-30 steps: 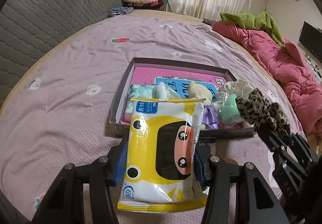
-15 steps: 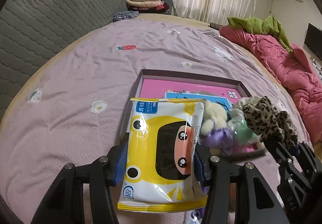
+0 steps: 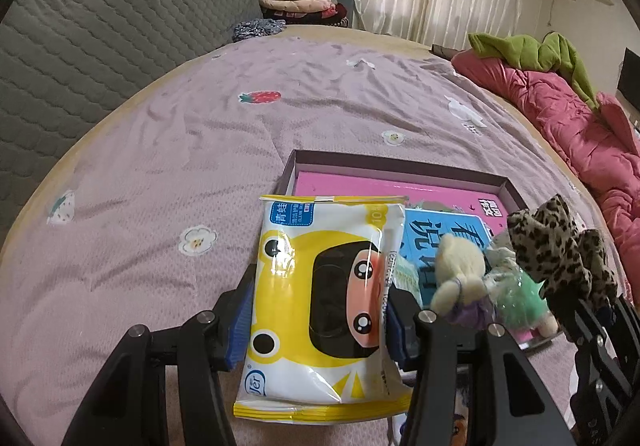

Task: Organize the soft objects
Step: 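Lift the yellow wipe pack with left tool while right tool carries the scrunchie over the box, then lower the wipe pack into the box while right tool lowers the scrunchie beside the egg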

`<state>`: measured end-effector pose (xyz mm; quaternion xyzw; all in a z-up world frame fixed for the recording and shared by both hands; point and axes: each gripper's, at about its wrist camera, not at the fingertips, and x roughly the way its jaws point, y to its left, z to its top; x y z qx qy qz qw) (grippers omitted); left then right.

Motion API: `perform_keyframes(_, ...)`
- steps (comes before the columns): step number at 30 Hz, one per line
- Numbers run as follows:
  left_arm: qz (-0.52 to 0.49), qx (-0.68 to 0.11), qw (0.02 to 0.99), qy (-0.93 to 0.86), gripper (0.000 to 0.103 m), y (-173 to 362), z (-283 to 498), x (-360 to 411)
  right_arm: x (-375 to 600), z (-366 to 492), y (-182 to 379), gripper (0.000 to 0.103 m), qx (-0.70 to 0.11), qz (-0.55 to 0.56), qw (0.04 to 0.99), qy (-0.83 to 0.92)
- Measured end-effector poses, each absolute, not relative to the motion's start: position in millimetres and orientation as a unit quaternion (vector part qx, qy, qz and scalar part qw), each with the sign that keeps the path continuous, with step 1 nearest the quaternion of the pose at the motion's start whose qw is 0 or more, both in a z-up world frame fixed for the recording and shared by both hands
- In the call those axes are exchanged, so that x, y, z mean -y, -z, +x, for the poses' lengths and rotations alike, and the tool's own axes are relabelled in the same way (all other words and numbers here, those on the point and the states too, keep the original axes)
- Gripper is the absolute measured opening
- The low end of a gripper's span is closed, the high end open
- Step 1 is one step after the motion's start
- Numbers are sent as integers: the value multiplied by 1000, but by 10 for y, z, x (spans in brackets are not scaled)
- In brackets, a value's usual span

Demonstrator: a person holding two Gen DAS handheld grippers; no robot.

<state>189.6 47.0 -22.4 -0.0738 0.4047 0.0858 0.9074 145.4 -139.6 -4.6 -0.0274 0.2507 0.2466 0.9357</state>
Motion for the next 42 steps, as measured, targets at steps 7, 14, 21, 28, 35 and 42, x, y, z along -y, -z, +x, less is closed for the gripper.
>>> perform_keyframes(7,-67,-409,906,-86,54,295,2035,-487,1320,1512,71,30,-247,-29,934,-256)
perform_keyframes(14,-65,-417,903,-81,54,386,2081,-451,1274,1575,116,30,-249,-35,933,-258)
perform_keyframes(21,-52,-428,900,-71,54,488,2117,-318,1233,1631,173,30,-257,-39,931,-258)
perform_keyframes(28,-27,-433,897,-78,54,530,2142,-224,1210,1686,207,31,-260,-42,930,-255)
perform_keyframes(35,-2,-438,895,-87,55,565,2157,-141,1164,1718,246,31,-267,-48,926,-261)
perform_keyframes(42,5,-443,892,-89,55,583,2172,-125,1117,1809,320,31,-284,-53,921,-262)
